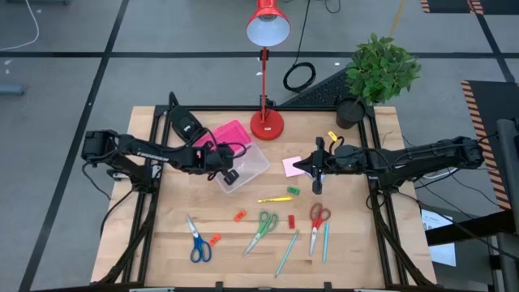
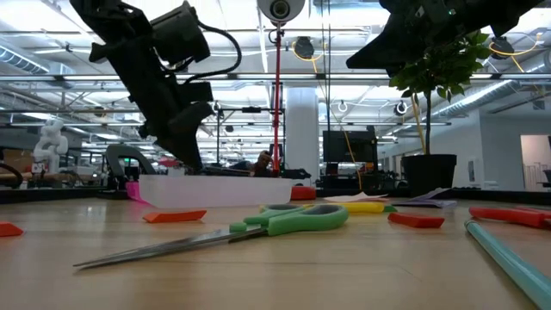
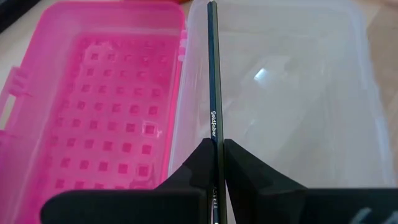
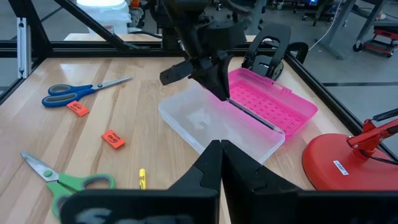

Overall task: Pack school essentials
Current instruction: Put the dark blue pencil into the pink supply box

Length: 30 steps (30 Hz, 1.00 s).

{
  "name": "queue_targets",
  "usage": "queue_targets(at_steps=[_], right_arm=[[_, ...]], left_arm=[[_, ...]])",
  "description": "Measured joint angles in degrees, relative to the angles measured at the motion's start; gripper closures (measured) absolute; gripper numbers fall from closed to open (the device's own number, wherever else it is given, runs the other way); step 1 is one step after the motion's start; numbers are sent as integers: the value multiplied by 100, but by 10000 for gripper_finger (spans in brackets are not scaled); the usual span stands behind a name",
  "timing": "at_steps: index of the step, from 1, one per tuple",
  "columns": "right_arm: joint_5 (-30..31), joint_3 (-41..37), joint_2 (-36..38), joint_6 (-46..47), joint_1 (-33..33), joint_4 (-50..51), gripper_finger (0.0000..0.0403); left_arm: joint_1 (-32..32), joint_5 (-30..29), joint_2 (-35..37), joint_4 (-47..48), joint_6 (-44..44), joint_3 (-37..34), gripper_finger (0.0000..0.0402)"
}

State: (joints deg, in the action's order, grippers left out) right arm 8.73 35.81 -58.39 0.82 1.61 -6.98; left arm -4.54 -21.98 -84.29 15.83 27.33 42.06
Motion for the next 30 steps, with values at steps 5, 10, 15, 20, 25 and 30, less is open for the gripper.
queue_targets(at_steps=[5, 10, 15, 20, 25, 30], right_arm=[[0, 0, -1, 0, 1, -2, 403], [0, 0, -2, 0, 0, -1, 403], [0, 0, -2, 0, 0, 0, 403], [1, 0, 0, 0, 0, -2, 403], [1, 0, -1, 0, 2, 0, 403], [2, 0, 0, 2, 2, -1, 403]], left_arm=[[0, -2, 0, 11, -2, -70, 371], [-10, 0, 0, -2, -104, -72, 370], [-74, 64, 0, -5, -131, -72, 370], [-107, 101, 0, -4, -141, -72, 370], [-107, 112, -2, -4, -180, -72, 365], [-107, 107, -2, 13, -268, -72, 335]])
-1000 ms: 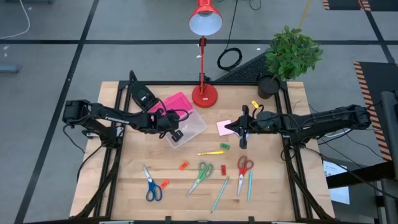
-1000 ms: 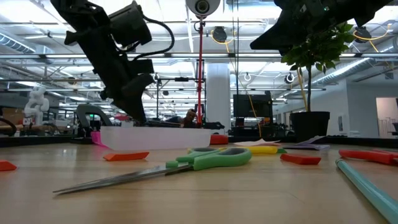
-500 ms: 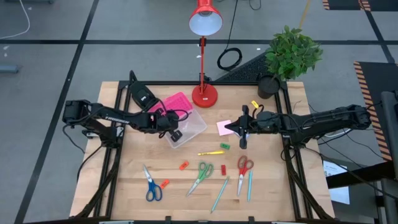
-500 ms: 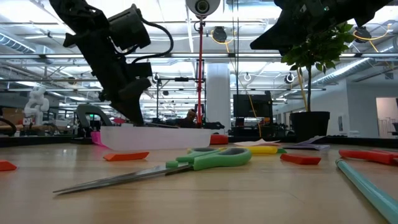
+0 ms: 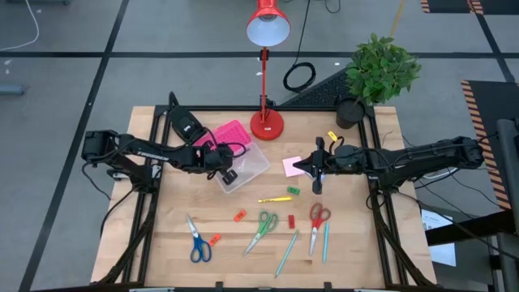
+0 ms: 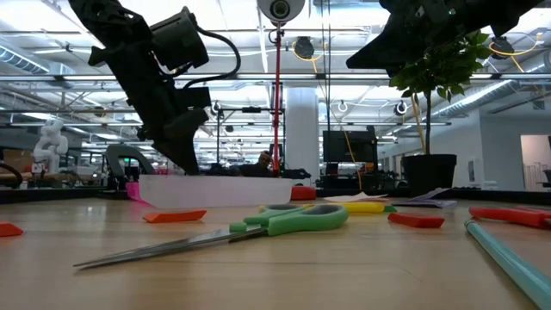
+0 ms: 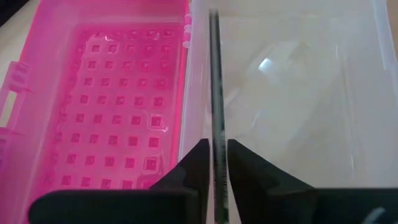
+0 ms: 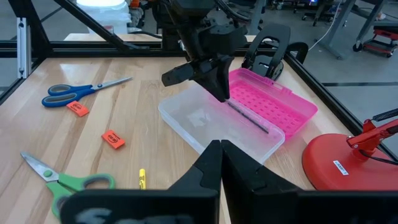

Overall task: Pack school essentials
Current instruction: Put the dark blue pencil into the pink supply box, then put the yellow pen into the pink supply box

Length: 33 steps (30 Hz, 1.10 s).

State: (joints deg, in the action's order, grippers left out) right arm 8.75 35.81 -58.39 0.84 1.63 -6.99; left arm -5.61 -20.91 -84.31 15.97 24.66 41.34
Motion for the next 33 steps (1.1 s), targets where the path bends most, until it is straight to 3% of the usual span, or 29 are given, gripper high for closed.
queue_targets(at_steps=[4, 21, 27, 33], right_arm=[[0, 0, -2, -2, -2, -1, 403], [-155, 0, 0, 341, -4, 36, 400], [-595, -3, -103, 535, 55, 138, 364], [-608, 201, -508, 444, 196, 211, 321]], left_arm=[[0, -35, 0, -3, 2, 0, 318], [76, -11, 0, -623, -383, 0, 316], [156, -9, 0, -713, -420, 0, 316], [206, 0, 0, -737, -534, 0, 316]])
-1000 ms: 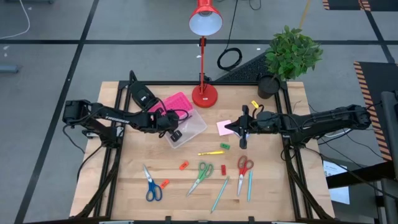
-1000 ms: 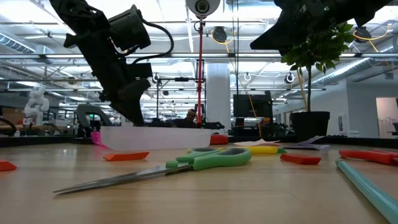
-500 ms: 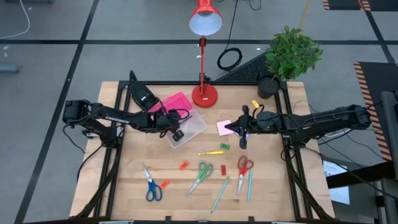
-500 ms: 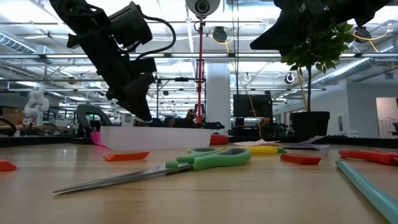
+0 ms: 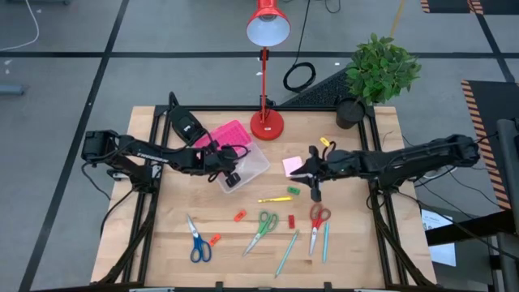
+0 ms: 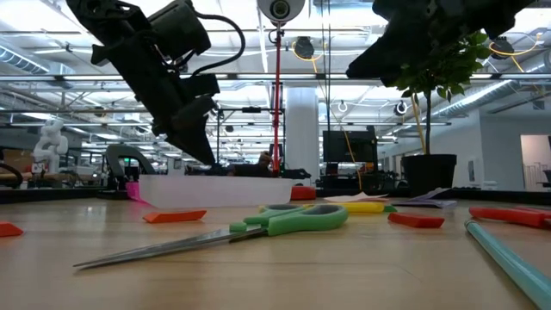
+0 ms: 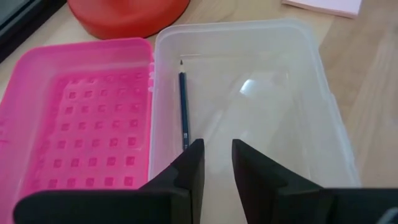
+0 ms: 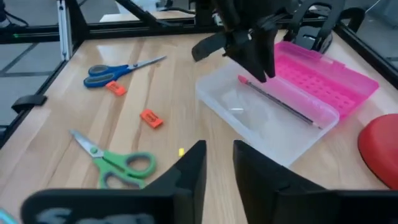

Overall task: Pack school essentials
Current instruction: Put the yellow pen into the pink supply box

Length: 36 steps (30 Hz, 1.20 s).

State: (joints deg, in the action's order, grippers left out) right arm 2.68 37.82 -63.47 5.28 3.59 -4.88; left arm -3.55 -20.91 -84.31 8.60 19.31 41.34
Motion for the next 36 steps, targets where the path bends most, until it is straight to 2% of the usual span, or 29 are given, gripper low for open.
queue_targets(at_steps=[6, 13, 19, 25, 36], right_arm=[[0, 498, -589, -101, 73, 717, 299], [0, 641, -1427, -341, 67, 773, 298], [-436, 658, -2051, -540, 67, 565, 276], [-493, 658, -2544, -752, 67, 155, 249], [-1210, 660, -3360, -945, 53, -487, 251]], left_arm=[[0, 3, 0, 4, -12, 0, 316], [54, 4, 0, 7, 24, 0, 316], [68, 3, 0, 6, 22, 0, 316], [66, 4, 0, -131, -4, 0, 316], [82, 2, 0, -158, -11, 0, 316]])
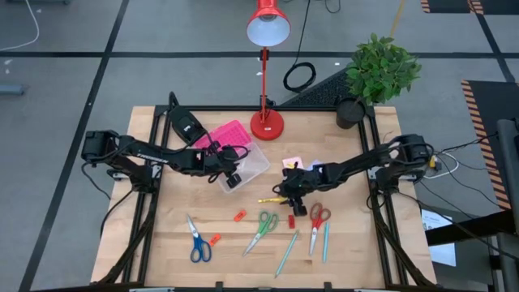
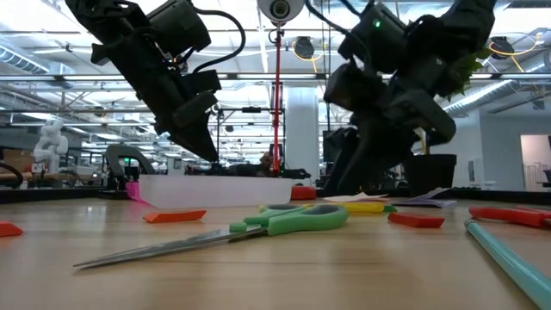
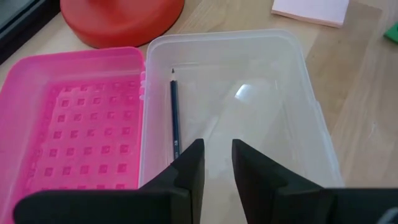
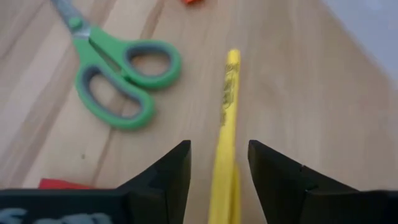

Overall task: Pack school essentials
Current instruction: Put the yellow pen into the pink supply box

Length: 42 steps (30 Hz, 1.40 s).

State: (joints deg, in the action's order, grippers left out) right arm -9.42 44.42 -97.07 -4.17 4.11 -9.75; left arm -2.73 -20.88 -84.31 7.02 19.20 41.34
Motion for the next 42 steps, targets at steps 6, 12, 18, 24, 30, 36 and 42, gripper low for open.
queue_targets(at_steps=[6, 12, 18, 24, 30, 36, 42], right_arm=[[-137, 0, -268, -50, -67, -217, 253], [-141, 4, -384, -141, -163, -154, 279], [-137, 4, -386, -325, -185, -162, 326], [-141, 4, -384, -409, -183, -184, 363], [-143, -5, -311, -426, -183, -154, 356], [-143, -11, 291, -426, -179, -18, 360], [-146, -11, 1164, -395, -176, 302, 361]], left_arm=[[34, 0, -2, -19, 1, 0, 316], [30, 0, -2, -58, 2, 0, 316], [31, 0, -2, -61, 1, 0, 316], [32, 0, -2, -86, -57, 0, 316], [31, 0, -2, -110, -68, 0, 316], [38, 0, -2, -191, -162, 0, 316], [205, 0, -2, -514, -415, 0, 316]])
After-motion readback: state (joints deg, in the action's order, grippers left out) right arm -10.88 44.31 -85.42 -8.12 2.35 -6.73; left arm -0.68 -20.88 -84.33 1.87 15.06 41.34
